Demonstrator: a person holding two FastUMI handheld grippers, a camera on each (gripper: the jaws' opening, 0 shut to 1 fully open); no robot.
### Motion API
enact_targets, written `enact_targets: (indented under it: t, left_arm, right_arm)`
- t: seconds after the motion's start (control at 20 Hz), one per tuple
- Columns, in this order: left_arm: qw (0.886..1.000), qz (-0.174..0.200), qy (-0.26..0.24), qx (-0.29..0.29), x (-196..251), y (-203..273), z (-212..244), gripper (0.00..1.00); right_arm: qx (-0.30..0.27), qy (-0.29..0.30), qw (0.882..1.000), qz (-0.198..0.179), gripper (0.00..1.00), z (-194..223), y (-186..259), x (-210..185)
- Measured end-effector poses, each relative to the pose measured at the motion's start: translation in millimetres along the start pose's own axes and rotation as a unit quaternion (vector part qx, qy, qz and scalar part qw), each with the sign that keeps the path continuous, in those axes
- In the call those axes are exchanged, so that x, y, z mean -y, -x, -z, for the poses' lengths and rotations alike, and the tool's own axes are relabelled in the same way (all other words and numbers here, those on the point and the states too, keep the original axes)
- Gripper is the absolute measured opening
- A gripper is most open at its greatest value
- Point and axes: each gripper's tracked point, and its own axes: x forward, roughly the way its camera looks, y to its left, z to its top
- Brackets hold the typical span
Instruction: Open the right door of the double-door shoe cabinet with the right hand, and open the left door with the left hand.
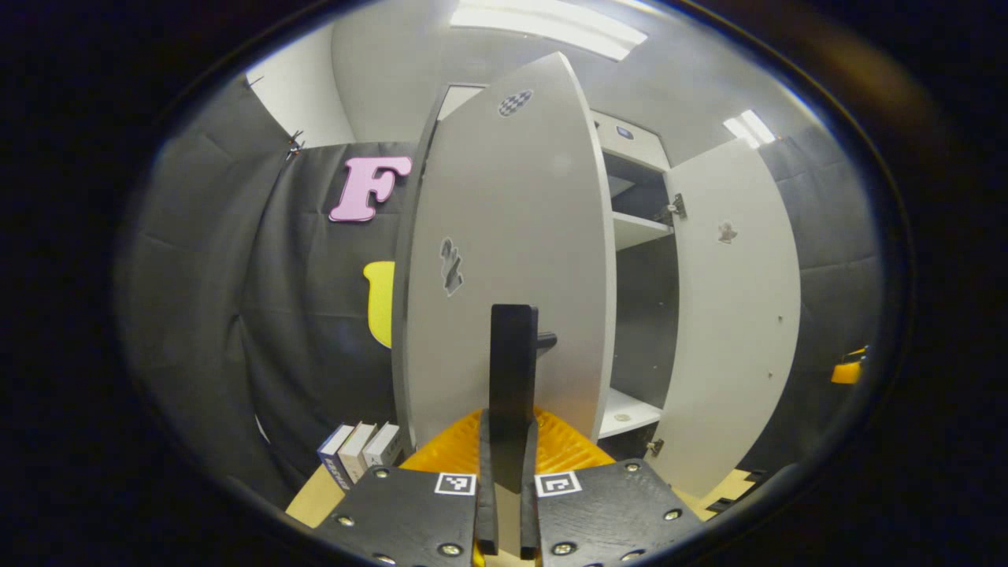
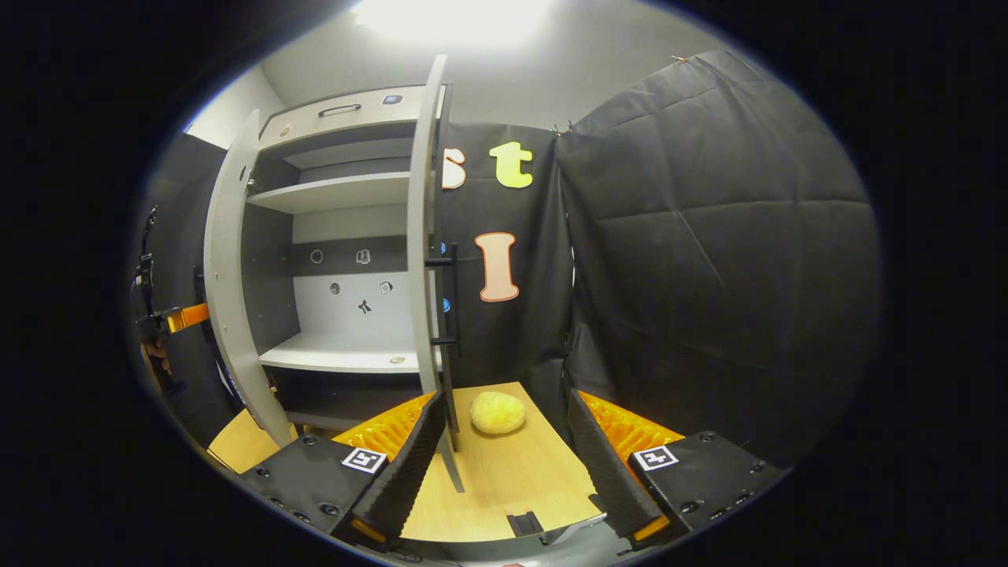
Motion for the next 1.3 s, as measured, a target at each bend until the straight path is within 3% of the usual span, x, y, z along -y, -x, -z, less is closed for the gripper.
enact_targets:
  t: [0.15, 0.2, 0.4, 0.45, 0.6, 0.65, 0.7, 0.8, 0.95, 1.05, 1.3]
  left_arm:
    - [1.0, -0.006, -0.003, 0.001, -15, 8, -1, 0.12]
    - [1.0, -0.011, -0.007, 0.004, -22, 11, -2, 0.12]
    - [0.999, -0.034, -0.032, 0.003, -52, 18, -2, 0.08]
    - [0.998, -0.045, -0.036, 0.001, -61, 20, -2, 0.1]
    - [0.993, -0.105, -0.06, 0.012, -102, 29, -7, 0.04]
    - [0.995, -0.092, -0.044, 0.009, -105, 28, -5, 0.02]
    - [0.997, -0.08, -0.017, 0.011, -102, 30, -4, 0.02]
    - [0.997, -0.076, -0.029, 0.01, -100, 28, -3, 0.02]
    - [0.995, -0.08, -0.05, 0.009, -103, 39, -2, 0.0]
    - [0.995, -0.083, -0.045, 0.012, -98, 54, -2, 0.02]
    - [0.994, -0.112, -0.016, 0.004, -91, 95, 1, 0.02]
  right_arm:
    - [-0.001, 0.001, 1.0, -0.006, 0.92, 1, 2, -17]
    - [-0.001, 0.002, 1.0, -0.008, 0.98, 1, 2, -23]
    - [-0.003, 0.005, 1.0, -0.018, 0.93, 4, 5, -46]
    - [-0.003, 0.006, 1.0, -0.021, 0.98, 6, 6, -51]
    - [-0.004, 0.013, 1.0, -0.027, 0.98, 8, 11, -66]
    - [-0.004, 0.015, 1.0, -0.027, 0.93, 10, 14, -68]
    - [-0.004, 0.015, 0.999, -0.028, 0.98, 9, 16, -71]
    - [-0.005, 0.016, 0.999, -0.028, 0.98, 9, 18, -76]
    - [-0.002, 0.018, 0.999, -0.036, 0.93, 6, 23, -83]
    - [0.002, 0.022, 0.999, -0.041, 0.98, 3, 26, -83]
    - [0.017, 0.028, 0.997, -0.071, 0.98, -5, 32, -78]
